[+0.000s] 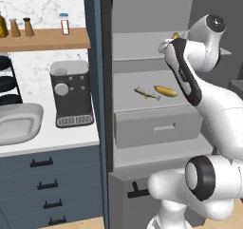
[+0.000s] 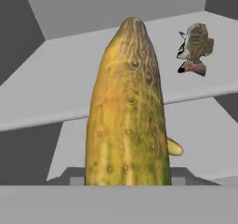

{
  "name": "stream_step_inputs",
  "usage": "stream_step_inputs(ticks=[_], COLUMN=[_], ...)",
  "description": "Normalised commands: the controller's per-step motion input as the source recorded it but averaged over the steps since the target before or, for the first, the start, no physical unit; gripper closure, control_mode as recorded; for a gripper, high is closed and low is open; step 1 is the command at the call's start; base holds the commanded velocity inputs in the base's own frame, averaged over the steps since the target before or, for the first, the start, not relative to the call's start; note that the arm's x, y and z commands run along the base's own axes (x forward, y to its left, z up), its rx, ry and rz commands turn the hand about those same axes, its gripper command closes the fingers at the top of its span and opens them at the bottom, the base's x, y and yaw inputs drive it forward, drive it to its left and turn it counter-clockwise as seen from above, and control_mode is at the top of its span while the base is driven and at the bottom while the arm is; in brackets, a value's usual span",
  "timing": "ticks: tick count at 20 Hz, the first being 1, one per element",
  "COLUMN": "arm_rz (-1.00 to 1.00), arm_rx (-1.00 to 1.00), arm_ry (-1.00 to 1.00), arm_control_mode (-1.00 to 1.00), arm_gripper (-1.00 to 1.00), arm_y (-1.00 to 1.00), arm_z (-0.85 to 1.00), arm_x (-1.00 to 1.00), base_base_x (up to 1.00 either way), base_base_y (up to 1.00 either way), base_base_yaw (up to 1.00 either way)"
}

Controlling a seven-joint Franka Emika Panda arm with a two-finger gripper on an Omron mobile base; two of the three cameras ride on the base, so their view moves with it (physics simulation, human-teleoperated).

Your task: Place one cucumber and one fish in each tupperware on the nearby counter, to pack two identical lunches.

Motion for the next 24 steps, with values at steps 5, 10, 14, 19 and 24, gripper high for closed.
stream_step_inputs(ticks=[5,10,14,19,24], arm_rz=[0.09,0.11,0.06,0.04,0.02], arm_rx=[-0.02,-0.05,-0.19,-0.25,0.0], arm_ry=[0.26,0.17,0.03,0.0,0.03], arm_control_mode=[-1.0,-1.0,-1.0,-1.0,-1.0], arm_gripper=[1.0,1.0,1.0,1.0,1.0], arm_y=[0.12,0.04,0.0,-0.01,-0.1], arm_z=[-0.03,-0.54,-0.81,-0.89,-0.7], arm_x=[-1.0,-1.0,-1.0,-1.0,-1.0], base_base_x=[0.0,0.0,0.0,0.0,0.0], base_base_y=[0.0,0.0,0.0,0.0,0.0], base_base_yaw=[0.0,0.0,0.0,0.0,0.0])
